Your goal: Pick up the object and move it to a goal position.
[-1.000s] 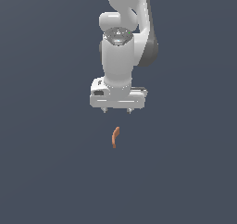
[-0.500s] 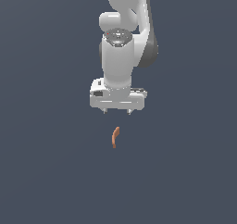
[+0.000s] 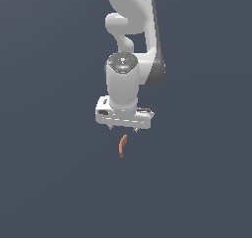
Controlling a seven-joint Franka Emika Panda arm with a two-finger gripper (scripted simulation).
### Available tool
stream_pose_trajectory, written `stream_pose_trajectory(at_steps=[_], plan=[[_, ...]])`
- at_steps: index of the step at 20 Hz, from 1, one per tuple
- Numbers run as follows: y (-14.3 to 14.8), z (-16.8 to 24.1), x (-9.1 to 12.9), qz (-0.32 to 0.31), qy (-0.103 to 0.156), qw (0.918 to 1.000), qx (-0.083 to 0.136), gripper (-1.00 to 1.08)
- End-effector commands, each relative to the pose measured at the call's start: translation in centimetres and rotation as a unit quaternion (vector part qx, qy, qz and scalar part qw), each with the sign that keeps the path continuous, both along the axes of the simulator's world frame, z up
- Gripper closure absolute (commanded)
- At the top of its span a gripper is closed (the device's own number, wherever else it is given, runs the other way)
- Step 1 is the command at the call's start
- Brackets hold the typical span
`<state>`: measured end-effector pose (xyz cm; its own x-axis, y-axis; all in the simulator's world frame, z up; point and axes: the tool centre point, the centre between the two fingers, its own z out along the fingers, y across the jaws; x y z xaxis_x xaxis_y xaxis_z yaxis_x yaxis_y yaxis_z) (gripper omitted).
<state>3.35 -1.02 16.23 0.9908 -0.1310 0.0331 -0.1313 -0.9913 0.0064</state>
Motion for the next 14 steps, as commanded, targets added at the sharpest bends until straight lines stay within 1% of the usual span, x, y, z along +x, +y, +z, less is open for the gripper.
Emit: stream_pose_trajectory(at_steps=[1,8,14], plan=[[-0.2,-1.7,0.6,-0.016,0.004,0.9999,0.002,-0.92],[-0.6,-5.2,1.7,-0.050,0.013,0.9986,0.005,-0.92],[-0.7,-6.4,2.0,-0.061,0.016,0.9980,0.006,-0.92]])
